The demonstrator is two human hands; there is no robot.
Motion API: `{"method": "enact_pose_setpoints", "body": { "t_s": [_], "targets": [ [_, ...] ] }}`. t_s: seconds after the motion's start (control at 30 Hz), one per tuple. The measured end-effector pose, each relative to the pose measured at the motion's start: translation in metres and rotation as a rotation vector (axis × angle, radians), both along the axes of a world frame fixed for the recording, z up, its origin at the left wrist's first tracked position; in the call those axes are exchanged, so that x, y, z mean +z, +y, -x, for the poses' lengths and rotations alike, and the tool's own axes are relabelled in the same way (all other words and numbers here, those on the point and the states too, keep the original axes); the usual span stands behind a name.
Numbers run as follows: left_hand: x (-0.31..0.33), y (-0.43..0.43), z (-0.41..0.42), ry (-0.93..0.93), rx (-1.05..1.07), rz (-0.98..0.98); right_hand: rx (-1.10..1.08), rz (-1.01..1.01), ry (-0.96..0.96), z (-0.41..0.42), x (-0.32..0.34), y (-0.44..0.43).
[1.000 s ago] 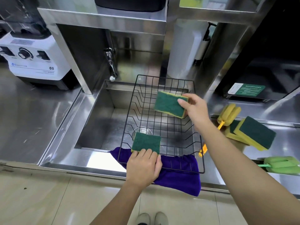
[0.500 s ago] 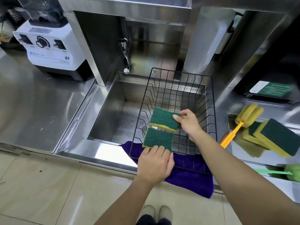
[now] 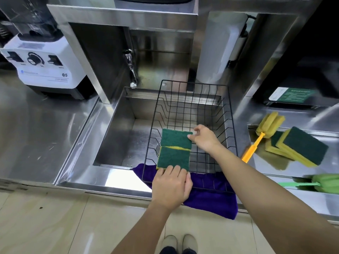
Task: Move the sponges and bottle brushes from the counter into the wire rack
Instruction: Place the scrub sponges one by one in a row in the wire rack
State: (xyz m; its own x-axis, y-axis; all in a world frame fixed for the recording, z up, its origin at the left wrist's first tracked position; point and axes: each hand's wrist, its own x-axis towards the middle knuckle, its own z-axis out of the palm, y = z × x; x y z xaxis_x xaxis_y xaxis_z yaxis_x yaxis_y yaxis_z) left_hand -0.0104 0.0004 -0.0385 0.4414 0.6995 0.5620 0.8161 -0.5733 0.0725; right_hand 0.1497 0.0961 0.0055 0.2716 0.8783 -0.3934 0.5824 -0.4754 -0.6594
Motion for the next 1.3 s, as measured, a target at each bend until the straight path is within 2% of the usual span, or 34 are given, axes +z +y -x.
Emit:
{"method": "enact_pose_setpoints", "body": {
  "t_s": [0.2,0.37,0.47,0.6,0.77,0.83,0.9,1.07,1.17,1.3],
  "targets": [
    [0.001,0.002,0.002,-0.003,-0.017,0.038,-0.201,-0.340,0.058,-0.044,0.036,-0.022],
    [0.005,0.000,-0.005,0.005,-0.021,0.025,-0.416,-0.430,-0.226,-0.111,0.052,-0.054],
    [0.011,-0.007,-0.032,0.039,-0.082,0.016,-0.478,-0.322,-0.432,-0.152,0.050,-0.079],
    [0.009,-0.027,-0.067,0.082,-0.173,0.057,-0.438,-0.133,-0.526,-0.186,0.046,-0.112],
    [0.000,-0.029,-0.071,0.133,-0.167,0.023,-0.280,0.122,-0.609,-0.214,0.040,-0.134],
    [-0.001,-0.029,-0.072,0.140,-0.169,0.010,-0.278,0.153,-0.614,-0.220,0.038,-0.139],
    [-0.001,-0.029,-0.072,0.137,-0.173,0.002,-0.314,0.085,-0.616,-0.220,0.038,-0.141],
    [0.001,-0.028,-0.071,0.118,-0.137,0.024,-0.495,-0.354,-0.385,-0.205,0.053,-0.124],
    [0.007,-0.019,-0.062,0.076,-0.069,-0.010,-0.443,-0.532,-0.279,-0.186,0.065,-0.103],
    [0.011,-0.001,-0.035,0.058,0.050,-0.051,-0.305,-0.540,-0.210,-0.149,0.067,-0.072]
  ]
}}
